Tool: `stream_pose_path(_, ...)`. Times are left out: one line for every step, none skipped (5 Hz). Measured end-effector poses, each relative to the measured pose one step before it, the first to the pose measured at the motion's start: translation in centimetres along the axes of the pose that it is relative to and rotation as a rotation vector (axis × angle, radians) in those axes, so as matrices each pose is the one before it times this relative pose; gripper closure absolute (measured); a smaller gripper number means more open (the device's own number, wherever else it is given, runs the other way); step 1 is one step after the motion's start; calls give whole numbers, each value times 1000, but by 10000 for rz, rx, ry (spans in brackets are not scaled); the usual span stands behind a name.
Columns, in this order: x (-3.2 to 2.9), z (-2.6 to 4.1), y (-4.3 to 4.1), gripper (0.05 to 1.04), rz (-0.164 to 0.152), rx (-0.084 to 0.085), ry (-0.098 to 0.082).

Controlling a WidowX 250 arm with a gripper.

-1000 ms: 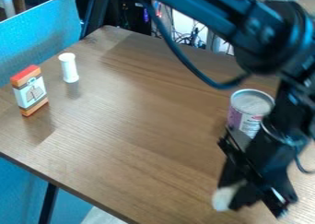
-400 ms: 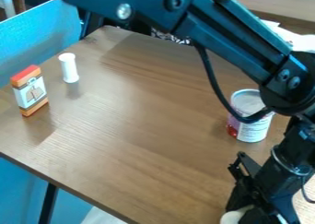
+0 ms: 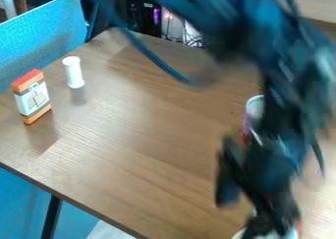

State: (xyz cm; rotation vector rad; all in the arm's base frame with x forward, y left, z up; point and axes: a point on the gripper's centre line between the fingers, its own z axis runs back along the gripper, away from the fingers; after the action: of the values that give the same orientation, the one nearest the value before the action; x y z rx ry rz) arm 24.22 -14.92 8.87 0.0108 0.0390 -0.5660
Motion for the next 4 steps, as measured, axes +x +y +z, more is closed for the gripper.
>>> stream_pose_path(-3942,4851,1704,74,591,-194,-1382)
stream_pose_path(-3744,4655,2888,79,948,901,-338)
stream_pose_path(-1371,-1259,3838,81,1435,1751,1619)
stream_pose_path(1524,-2084,5219,82,1252,5,1237)
